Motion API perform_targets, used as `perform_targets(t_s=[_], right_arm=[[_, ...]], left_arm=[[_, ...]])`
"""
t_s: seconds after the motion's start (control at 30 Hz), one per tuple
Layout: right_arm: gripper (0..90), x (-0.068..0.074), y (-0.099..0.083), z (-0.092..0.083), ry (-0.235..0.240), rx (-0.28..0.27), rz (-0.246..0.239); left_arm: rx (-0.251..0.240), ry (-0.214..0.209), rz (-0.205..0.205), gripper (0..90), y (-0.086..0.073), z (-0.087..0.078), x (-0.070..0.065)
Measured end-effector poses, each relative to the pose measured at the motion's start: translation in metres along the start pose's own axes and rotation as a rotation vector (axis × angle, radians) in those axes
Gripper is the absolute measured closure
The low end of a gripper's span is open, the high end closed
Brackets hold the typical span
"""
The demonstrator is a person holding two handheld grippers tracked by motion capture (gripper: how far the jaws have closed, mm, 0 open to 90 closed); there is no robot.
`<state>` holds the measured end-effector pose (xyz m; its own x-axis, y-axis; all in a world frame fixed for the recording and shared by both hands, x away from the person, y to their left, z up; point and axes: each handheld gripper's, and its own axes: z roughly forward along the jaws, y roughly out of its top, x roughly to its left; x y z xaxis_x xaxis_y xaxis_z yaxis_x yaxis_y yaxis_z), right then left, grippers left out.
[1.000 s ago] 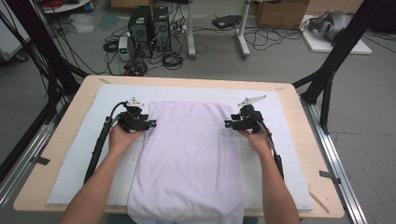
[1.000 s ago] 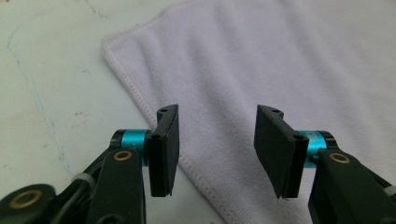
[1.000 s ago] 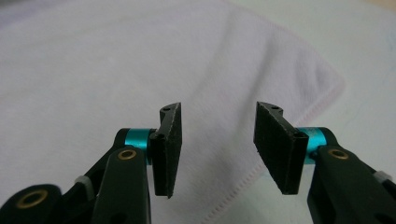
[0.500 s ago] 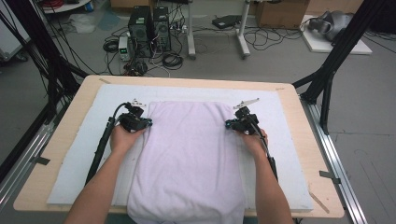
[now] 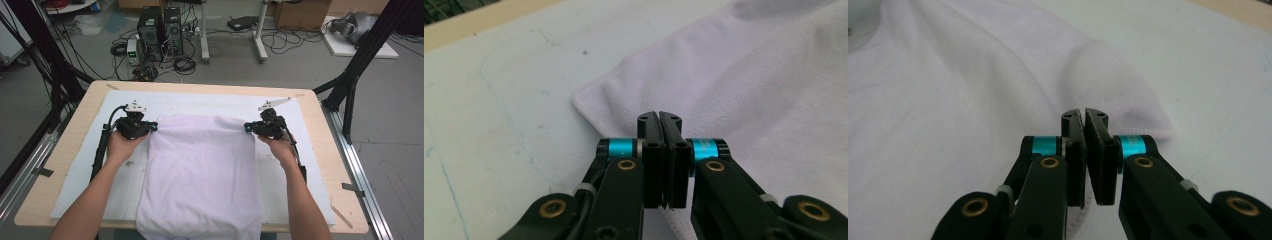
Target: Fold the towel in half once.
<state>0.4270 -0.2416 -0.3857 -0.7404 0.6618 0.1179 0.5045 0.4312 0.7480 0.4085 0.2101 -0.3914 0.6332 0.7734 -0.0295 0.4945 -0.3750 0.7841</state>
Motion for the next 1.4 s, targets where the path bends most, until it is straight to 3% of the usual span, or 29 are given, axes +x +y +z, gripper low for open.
perform_targets(t_s=[0.1,0.2,0.37,0.53,0.63,0.7,0.77,0.83,0.9,1.03,1.1,1.23,1.3,1.33,1.4], right_arm=[[86.7,0.005,0.003,-0.015,0.009,-0.027,-0.033],[86.6,0.014,0.001,-0.032,0.054,-0.049,-0.039],[86.6,0.039,-0.020,-0.048,0.054,0.020,-0.119],[86.6,0.057,-0.051,-0.051,0.083,0.044,-0.126],[85.4,0.064,-0.070,-0.046,0.112,0.071,-0.119],[72.4,0.065,-0.077,-0.043,0.130,0.094,-0.107],[64.7,0.063,-0.077,-0.044,0.126,0.078,-0.082],[61.7,0.058,-0.072,-0.046,0.118,0.056,-0.068],[59.2,0.052,-0.066,-0.046,0.106,0.036,-0.041],[53.6,0.042,-0.053,-0.033,0.068,0.022,-0.008],[51.7,0.036,-0.050,-0.023,0.056,0.023,0.013],[48.5,0.026,-0.052,0.004,0.009,0.095,0.050],[52.5,0.026,-0.055,0.015,0.004,0.138,0.050],[57.5,0.028,-0.056,0.017,-0.013,0.137,0.041],[69.5,0.031,-0.054,0.019,-0.019,0.146,0.009]], left_arm=[[-0.025,-0.022,0.018,88.0,0.001,-0.015,-0.005],[-0.046,-0.041,0.047,87.9,-0.003,-0.030,-0.014],[-0.025,-0.065,0.104,87.9,-0.026,-0.045,-0.035],[0.010,-0.098,0.152,87.7,-0.053,-0.053,-0.056],[0.021,-0.123,0.139,86.1,-0.067,-0.055,-0.061],[0.034,-0.132,0.140,72.3,-0.071,-0.055,-0.062],[0.033,-0.139,0.127,58.7,-0.069,-0.057,-0.060],[0.019,-0.143,0.110,54.5,-0.063,-0.057,-0.057],[-0.002,-0.135,0.087,52.1,-0.055,-0.055,-0.052],[0.000,-0.102,0.051,52.1,-0.044,-0.038,-0.042],[0.024,-0.084,0.020,52.1,-0.042,-0.025,-0.036],[0.103,-0.061,-0.007,51.6,-0.045,0.002,-0.029],[0.153,-0.054,0.014,58.2,-0.049,0.011,-0.030],[0.140,-0.039,0.028,62.1,-0.050,0.010,-0.031],[0.134,-0.061,0.030,74.9,-0.049,0.010,-0.031]])
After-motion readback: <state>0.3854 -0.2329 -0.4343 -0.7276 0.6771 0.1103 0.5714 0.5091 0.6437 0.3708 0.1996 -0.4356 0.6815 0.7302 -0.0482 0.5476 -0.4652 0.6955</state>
